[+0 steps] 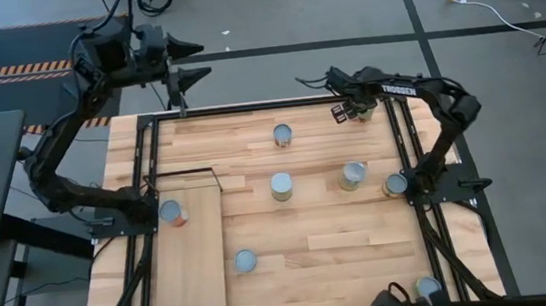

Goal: Pick and place cans onto a shelf
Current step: Put the green can on the shelf

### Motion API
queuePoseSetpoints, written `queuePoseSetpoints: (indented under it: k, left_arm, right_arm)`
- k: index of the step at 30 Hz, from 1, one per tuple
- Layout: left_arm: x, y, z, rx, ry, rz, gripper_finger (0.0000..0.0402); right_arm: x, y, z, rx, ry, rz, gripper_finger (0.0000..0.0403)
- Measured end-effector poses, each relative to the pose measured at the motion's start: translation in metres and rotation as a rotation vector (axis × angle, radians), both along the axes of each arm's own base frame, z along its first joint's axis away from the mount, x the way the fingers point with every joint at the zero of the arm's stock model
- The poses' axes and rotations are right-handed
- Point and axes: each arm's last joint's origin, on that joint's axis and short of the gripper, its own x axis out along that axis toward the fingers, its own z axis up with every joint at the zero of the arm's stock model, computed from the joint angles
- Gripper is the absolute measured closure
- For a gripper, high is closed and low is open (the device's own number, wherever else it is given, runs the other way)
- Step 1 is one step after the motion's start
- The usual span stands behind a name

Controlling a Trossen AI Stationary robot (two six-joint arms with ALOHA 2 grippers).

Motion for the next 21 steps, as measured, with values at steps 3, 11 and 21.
queuePoseSetpoints:
  k: [3, 11, 21]
  left_arm:
    - [-0.001, -0.001, 0.001, 0.005, -0.005, -0.003, 0.0095]
    - [0.0, -0.001, 0.007, -0.017, -0.072, 0.001, 0.0096]
    - [0.011, -0.019, 0.018, -0.155, -0.2, -0.115, 0.0104]
  right_arm:
    - [0.0, -0.001, -0.002, -0.002, 0.02, 0.014, 0.027]
    - [0.0, -0.001, -0.001, 0.038, 0.071, 0.171, 0.0343]
    - [0.007, 0.016, 0.021, 0.039, 0.035, 0.44, 0.0388]
